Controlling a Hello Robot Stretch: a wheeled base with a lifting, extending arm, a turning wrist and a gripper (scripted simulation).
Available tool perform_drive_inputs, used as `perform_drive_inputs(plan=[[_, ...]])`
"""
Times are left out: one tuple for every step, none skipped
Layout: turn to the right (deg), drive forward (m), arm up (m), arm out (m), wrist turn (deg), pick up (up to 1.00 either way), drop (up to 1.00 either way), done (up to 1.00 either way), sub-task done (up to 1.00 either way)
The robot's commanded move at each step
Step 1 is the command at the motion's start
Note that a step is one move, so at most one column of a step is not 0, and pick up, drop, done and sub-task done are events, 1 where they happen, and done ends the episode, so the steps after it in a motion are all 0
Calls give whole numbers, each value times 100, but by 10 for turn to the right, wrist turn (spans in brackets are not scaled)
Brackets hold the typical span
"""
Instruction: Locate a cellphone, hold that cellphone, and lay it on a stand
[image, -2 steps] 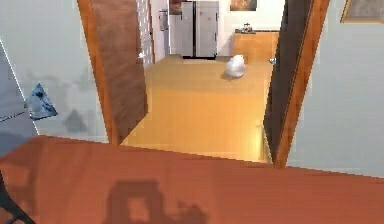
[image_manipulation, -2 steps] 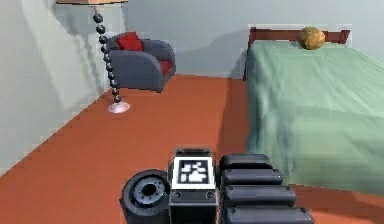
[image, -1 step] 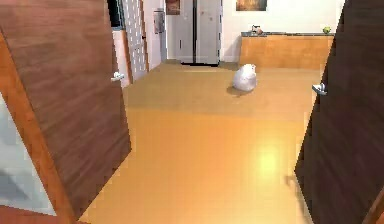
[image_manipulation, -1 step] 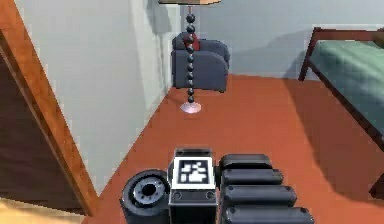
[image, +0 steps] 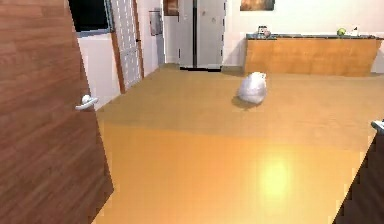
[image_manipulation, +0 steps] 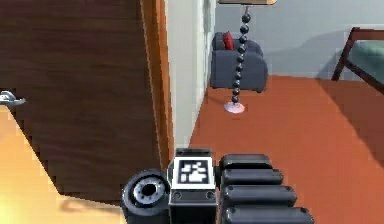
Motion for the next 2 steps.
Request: perform_drive_inputs(plan=[[120,0,0,0,0,0,0,0,0],[0,100,0,0,0,0,0,0,0]])
